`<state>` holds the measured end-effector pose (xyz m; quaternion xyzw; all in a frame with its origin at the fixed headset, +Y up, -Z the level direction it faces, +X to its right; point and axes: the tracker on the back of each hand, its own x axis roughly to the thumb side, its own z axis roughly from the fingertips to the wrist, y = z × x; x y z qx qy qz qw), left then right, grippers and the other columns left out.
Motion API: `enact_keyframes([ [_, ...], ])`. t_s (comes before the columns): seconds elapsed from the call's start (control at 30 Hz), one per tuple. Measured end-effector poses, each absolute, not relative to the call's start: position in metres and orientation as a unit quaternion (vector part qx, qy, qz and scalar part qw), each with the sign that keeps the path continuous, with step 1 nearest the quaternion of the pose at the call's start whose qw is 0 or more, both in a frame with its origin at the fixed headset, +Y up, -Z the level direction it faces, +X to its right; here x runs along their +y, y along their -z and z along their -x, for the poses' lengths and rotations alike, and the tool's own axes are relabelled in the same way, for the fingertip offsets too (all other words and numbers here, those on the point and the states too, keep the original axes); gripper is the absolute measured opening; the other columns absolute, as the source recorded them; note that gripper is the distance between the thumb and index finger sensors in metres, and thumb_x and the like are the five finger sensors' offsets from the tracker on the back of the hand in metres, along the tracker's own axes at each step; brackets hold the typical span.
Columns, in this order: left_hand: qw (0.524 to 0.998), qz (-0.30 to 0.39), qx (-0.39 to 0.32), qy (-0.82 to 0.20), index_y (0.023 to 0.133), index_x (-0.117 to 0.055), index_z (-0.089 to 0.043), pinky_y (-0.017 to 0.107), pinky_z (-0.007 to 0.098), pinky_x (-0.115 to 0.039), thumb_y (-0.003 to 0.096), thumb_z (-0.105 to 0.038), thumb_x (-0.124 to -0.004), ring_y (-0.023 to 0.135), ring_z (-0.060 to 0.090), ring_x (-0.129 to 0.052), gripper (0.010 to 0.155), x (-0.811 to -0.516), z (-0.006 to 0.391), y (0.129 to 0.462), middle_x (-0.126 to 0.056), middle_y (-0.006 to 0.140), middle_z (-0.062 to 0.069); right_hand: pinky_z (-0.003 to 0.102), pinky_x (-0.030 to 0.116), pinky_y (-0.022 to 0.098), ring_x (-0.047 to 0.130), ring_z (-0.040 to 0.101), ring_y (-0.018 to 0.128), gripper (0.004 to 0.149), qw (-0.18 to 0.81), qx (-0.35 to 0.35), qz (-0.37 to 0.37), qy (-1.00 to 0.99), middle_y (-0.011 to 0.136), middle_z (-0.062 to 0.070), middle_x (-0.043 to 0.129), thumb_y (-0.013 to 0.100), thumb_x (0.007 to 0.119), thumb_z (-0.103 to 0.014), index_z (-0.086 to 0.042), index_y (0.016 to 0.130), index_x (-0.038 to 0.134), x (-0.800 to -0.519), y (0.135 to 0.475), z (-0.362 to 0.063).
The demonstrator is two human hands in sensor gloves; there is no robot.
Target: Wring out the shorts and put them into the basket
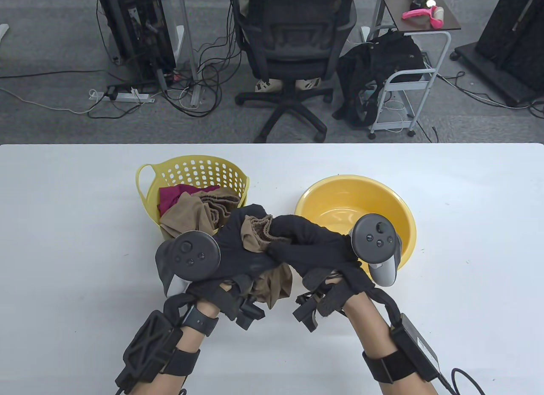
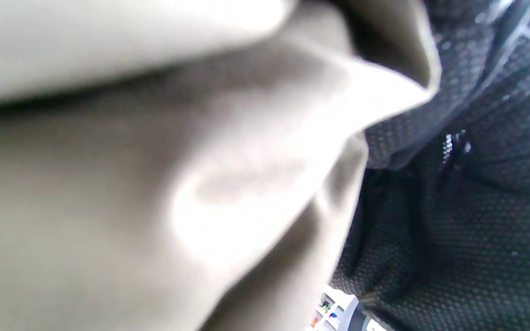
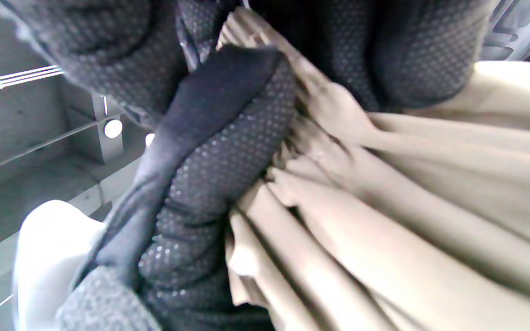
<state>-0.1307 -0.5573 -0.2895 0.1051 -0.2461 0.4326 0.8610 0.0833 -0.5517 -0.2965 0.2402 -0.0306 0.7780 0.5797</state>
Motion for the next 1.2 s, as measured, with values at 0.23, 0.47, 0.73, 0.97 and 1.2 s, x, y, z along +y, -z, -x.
enact_keyframes([
  [0.23,0.858,-0.103,-0.244,-0.44,0.097,-0.06,-0.021,0.057,0.067,-0.077,0.0436,-0.045,-0.106,0.082,0.038,-0.097,0.075,-0.557,0.136,0.289,-0.081,0.097,0.014,0.054,0.084,0.051,0.095,0.043,0.068,0.052,0.586,-0.03,-0.231,-0.776,0.086,0.02,0.083,0.054,0.084,-0.047,-0.014,0.092,0.075,-0.553,0.297,-0.09],
  [0.47,0.843,-0.096,-0.243,-0.471,0.097,-0.061,-0.021,0.057,0.067,-0.077,0.0464,-0.046,-0.103,0.082,0.038,-0.098,0.07,-0.561,0.149,0.289,-0.082,0.096,0.013,0.058,0.079,0.054,0.091,0.045,0.074,0.054,0.596,-0.047,-0.21,-0.773,0.091,0.02,0.08,0.054,0.083,-0.051,-0.016,0.094,0.075,-0.554,0.3,-0.106],
  [0.73,0.794,-0.089,-0.265,-0.54,0.095,-0.066,-0.022,0.056,0.064,-0.083,0.0461,-0.048,-0.102,0.078,0.036,-0.104,0.066,-0.558,0.162,0.291,-0.087,0.093,0.012,0.068,0.069,0.059,0.074,0.055,0.088,0.063,0.595,-0.019,-0.184,-0.782,0.1,0.022,0.074,0.052,0.081,-0.059,-0.015,0.097,0.076,-0.568,0.313,-0.121],
  [0.97,0.716,-0.064,-0.341,-0.605,0.095,-0.067,-0.023,0.058,0.064,-0.082,0.045,-0.048,-0.102,0.079,0.035,-0.103,0.066,-0.553,0.166,0.289,-0.088,0.093,0.011,0.073,0.066,0.058,0.065,0.062,0.091,0.078,0.627,0.066,-0.179,-0.755,0.106,0.027,0.063,0.049,0.077,-0.069,-0.016,0.106,0.065,-0.593,0.329,-0.119],
  [1.2,0.647,-0.041,-0.395,-0.651,0.095,-0.067,-0.024,0.06,0.065,-0.08,0.0446,-0.047,-0.103,0.081,0.037,-0.102,0.066,-0.553,0.162,0.292,-0.087,0.095,0.011,0.079,0.062,0.057,0.051,0.071,0.093,0.099,0.667,0.192,-0.22,-0.685,0.113,0.033,0.041,0.046,0.074,-0.08,-0.016,0.115,0.043,-0.622,0.334,-0.101],
])
